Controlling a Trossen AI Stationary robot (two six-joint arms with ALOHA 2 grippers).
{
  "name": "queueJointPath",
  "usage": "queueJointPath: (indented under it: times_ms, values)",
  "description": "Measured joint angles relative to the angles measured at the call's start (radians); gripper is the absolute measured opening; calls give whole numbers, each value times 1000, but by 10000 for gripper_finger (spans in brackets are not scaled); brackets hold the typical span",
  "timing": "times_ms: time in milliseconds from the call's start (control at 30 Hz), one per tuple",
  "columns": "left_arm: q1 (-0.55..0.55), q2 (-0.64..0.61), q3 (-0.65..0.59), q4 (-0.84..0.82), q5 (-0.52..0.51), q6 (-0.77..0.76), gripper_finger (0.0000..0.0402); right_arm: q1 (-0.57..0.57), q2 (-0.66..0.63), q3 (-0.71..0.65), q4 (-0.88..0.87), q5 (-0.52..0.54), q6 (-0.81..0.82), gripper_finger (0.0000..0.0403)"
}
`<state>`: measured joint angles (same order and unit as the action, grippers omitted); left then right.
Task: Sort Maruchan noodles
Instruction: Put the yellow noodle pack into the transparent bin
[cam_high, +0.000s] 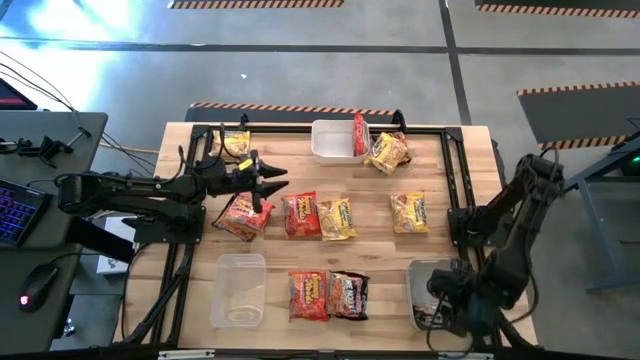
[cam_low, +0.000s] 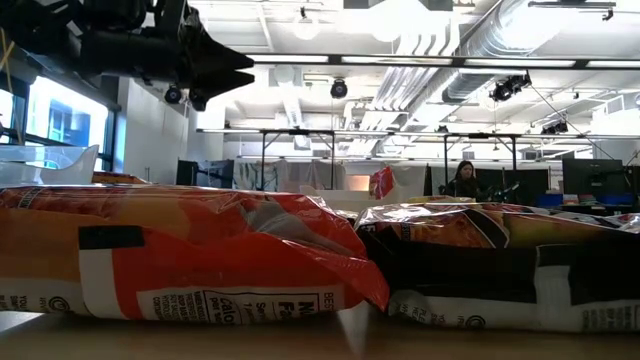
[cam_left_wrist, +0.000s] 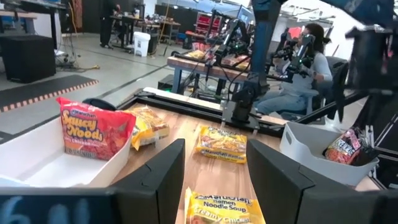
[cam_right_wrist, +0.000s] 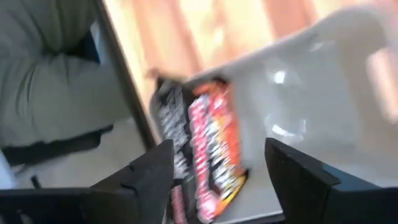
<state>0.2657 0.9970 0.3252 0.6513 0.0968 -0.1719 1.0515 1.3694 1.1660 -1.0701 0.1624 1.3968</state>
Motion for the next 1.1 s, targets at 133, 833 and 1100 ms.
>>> queueJointPath:
  times_ms: [133, 833, 1100]
  values:
    - [0, 0, 0, -47, 1, -7, 161, -57, -56, -2, -62, 115, -127, 150]
    - [26, 0, 0, -318, 37, -58, 161, -672, -188, -578, 1060, 14, -1020, 1]
    - [39, 30, 0, -304, 100, -158, 161, -967, -156, -674, 1208, -138, -1016, 5]
